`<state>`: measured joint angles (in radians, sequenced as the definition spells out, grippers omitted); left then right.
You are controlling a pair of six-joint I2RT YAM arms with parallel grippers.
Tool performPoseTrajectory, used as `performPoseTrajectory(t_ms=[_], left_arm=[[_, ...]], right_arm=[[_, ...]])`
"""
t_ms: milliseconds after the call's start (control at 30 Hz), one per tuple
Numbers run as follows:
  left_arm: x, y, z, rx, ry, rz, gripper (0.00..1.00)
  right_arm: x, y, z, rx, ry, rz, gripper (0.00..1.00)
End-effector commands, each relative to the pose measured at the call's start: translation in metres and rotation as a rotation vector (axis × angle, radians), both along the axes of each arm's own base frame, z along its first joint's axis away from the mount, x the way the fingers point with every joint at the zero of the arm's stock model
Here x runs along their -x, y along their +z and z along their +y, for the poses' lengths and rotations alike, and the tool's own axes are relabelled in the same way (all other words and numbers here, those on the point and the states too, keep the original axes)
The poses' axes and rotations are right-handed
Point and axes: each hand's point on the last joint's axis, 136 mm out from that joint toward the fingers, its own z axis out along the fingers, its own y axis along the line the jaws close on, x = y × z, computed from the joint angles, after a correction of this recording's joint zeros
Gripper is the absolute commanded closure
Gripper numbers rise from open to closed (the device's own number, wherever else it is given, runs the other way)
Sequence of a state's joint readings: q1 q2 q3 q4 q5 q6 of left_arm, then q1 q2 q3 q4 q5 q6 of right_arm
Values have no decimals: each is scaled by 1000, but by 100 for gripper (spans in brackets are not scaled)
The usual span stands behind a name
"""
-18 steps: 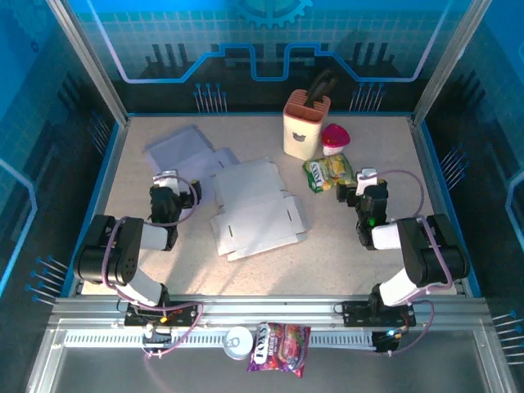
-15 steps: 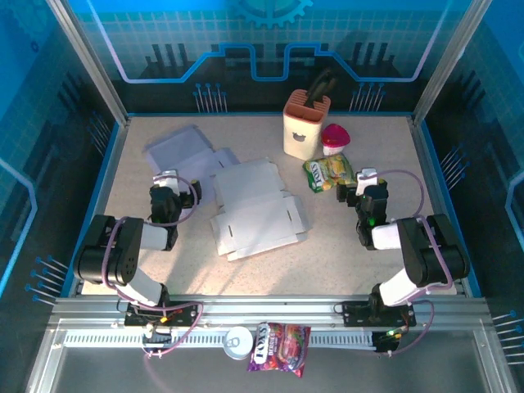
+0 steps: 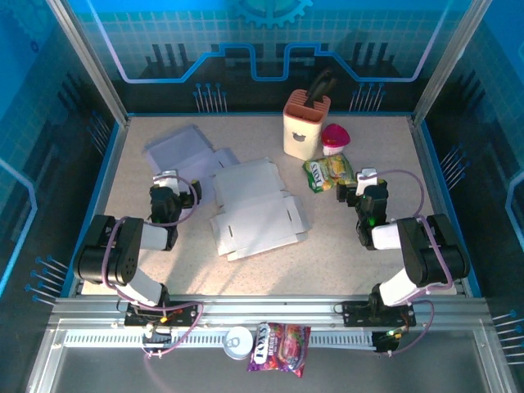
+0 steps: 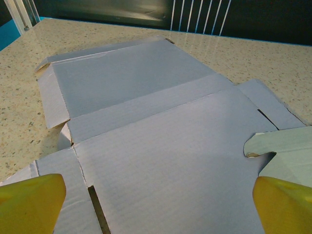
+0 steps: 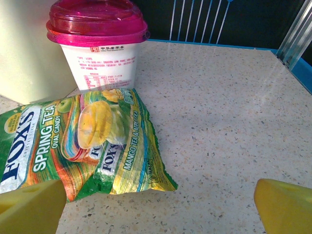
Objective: Fold the paper box
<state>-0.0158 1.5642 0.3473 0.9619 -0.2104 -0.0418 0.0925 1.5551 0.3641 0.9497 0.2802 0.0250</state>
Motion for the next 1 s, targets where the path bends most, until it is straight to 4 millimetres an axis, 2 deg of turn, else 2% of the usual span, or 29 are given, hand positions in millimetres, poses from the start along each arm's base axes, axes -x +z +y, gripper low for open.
performPoseTrajectory(t_ms=[0,67,167,233,267,333,367,400,433,467,500,567,600,633,667,733,800,900,967], left_arm=[[-5,11,-6,-15,-33,-33,1],[4,20,-6,-48,-6,-88,1],[21,45,-12,-121,17,-164,1],[28,71,-26,-186,4,-199,1],[31,90,-35,-199,-12,-230,1],[38,127,-53,-208,-35,-269,1],[42,148,-58,-192,-14,-263,1],[47,164,-56,-121,27,-224,1],[51,172,-56,-11,39,-174,1],[61,174,-58,148,58,-95,1],[69,173,-64,288,48,-42,1],[74,173,-93,474,-118,24,1],[79,166,-102,544,-140,112,5],[85,156,-112,573,-157,207,14],[96,139,-118,576,-136,332,20],[119,107,-127,548,-100,501,25],[140,78,-138,527,-113,587,29],[157,43,-145,554,-116,669,33],[163,24,-150,589,-125,711,42]], right_arm=[[-1,8,4,12,8,-28,0],[12,17,8,27,5,-76,0],[29,33,21,100,30,-211,0],[42,60,22,214,-103,-294,0],[43,76,33,256,-80,-318,0],[48,118,58,288,-13,-413,0],[56,149,69,281,-12,-477,0],[65,180,75,242,-32,-518,0],[74,201,78,167,-50,-523,0],[83,212,89,87,1,-475,0],[96,215,98,-50,94,-393,0],[115,218,107,-335,285,-289,0],[122,218,109,-454,340,-221,0],[126,213,107,-539,316,-127,0],[133,198,109,-566,278,24,0],[153,163,119,-507,234,295,0],[177,141,139,-423,247,452,0],[206,107,178,-416,322,550,0],[221,84,197,-415,355,593,3]])
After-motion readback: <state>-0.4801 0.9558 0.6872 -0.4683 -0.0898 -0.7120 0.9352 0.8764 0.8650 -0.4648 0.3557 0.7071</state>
